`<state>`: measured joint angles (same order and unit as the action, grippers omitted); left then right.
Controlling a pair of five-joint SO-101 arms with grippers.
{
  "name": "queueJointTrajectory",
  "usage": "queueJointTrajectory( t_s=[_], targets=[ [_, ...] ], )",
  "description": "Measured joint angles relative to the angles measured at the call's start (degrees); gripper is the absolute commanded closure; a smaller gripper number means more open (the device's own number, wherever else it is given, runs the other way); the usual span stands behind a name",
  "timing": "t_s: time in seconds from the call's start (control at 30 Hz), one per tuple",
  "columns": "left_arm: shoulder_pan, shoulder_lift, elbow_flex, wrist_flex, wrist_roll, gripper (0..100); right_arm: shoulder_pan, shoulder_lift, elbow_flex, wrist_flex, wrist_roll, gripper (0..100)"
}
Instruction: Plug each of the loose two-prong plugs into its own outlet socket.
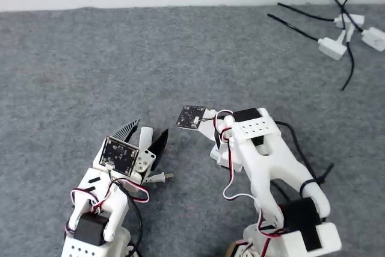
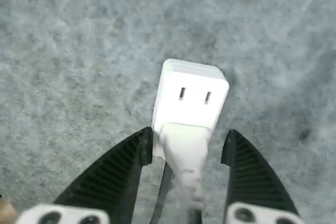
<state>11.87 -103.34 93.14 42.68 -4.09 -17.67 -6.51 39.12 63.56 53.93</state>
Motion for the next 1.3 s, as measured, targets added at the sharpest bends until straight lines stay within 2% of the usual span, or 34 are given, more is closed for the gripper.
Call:
queueJointTrajectory(
  t_s=[0.33, 0.6, 0.67, 0.73, 0.8, 0.83, 1.17, 1.3],
  targets=[
    [0.00, 0.00, 0.00, 0.00, 0.00, 76, -0.09, 0.00, 3.43, -1.32, -0.18, 80.1],
    [0.00, 0.00, 0.00, 0.00, 0.00, 76, -0.09, -0.09, 8.00, -7.74, -0.18, 80.9],
    [0.00, 0.00, 0.00, 0.00, 0.00, 76, -0.09, -0.09, 8.09, -7.91, -0.18, 87.5],
    [0.00, 0.00, 0.00, 0.00, 0.00, 76, 0.00, -0.09, 8.09, -8.35, -0.18, 99.8],
    [0.00, 0.00, 0.00, 0.00, 0.00, 76, 0.00, -0.18, 7.91, -8.44, -0.18, 96.9],
    [0.00, 0.00, 0.00, 0.00, 0.00, 76, 0.00, -0.18, 7.74, -8.53, -0.18, 99.2],
    [0.00, 0.00, 0.00, 0.00, 0.00, 76, 0.09, -0.18, 7.74, -8.97, -1.76, 99.0],
    [0.00, 0.00, 0.00, 0.00, 0.00, 76, 2.90, -0.53, 5.71, -6.86, -1.76, 99.0]
  ],
)
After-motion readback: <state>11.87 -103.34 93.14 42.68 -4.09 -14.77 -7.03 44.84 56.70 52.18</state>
